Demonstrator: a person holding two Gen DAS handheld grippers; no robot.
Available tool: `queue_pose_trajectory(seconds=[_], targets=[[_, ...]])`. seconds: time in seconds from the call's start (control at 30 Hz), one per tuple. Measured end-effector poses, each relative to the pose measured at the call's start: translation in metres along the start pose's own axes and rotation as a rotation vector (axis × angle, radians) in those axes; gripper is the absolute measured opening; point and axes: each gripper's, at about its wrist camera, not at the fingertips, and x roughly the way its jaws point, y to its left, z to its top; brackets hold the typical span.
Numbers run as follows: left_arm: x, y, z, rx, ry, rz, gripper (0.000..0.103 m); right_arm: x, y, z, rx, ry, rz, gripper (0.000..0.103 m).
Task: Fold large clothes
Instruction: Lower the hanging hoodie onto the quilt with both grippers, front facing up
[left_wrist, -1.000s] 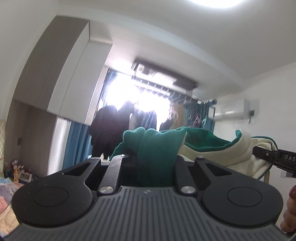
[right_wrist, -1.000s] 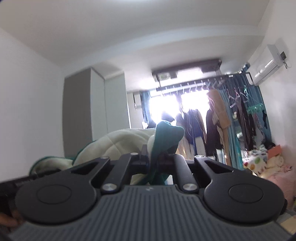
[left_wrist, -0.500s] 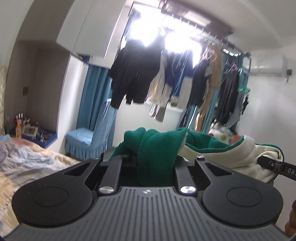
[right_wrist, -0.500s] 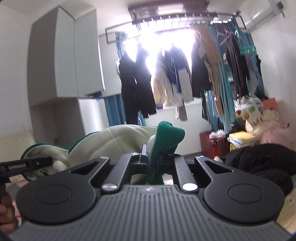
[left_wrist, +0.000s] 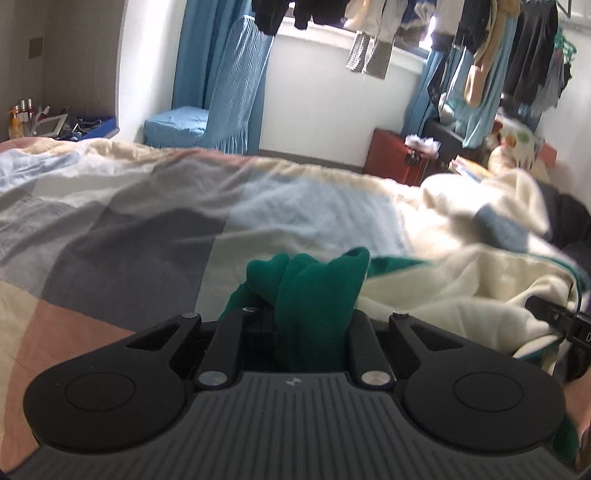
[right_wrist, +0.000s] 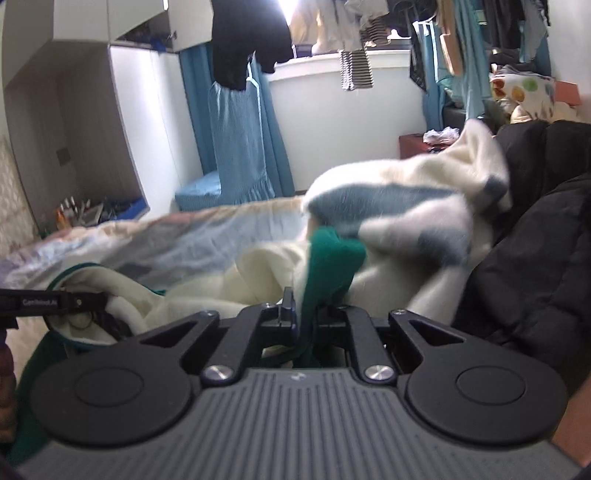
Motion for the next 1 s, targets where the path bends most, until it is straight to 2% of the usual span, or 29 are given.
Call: queue_pose_trajectory(seconds=[0.13,0.3,0.37,0.43,0.5,0.57,0.8,1.0], targets=[[0.017,0.007,-0.011,0.039,0.019,-0.011,0.017,0.012,0.007,-0.013,-0.009,0.036,0.003,0.011],[-0.018,-0.013,-0.010,0.091,0.015,0.000,0.019,0.023,0.007,-0.012,-0.001,0.065,-0.005,0.013],[-0.031,-0.019,-0.005,0.092,0.032,-0.003,0.026,0.026,0.004,-0.006,0.018,0.075,-0.008,0.016],[-0.040,-0.023,-0.001,0.096,0.050,-0.024,0.050,0.021,0.004,-0.003,0.040,0.082,-0.009,0.024],[-0.053,-0.027,0.001,0.107,0.051,-0.030,0.062,0.012,0.005,0.000,0.058,0.089,0.008,0.048],[-0.072,-0.034,0.003,0.133,0.027,-0.007,0.069,-0.003,0.009,0.002,0.062,0.080,0.009,0.057],[-0.162,-0.050,0.007,0.159,-0.029,-0.006,0.070,-0.085,0.035,0.011,0.000,0.041,0.022,0.056],[-0.253,-0.058,-0.005,0.100,-0.037,-0.023,0.070,-0.174,0.061,0.011,-0.034,0.006,0.022,0.056]])
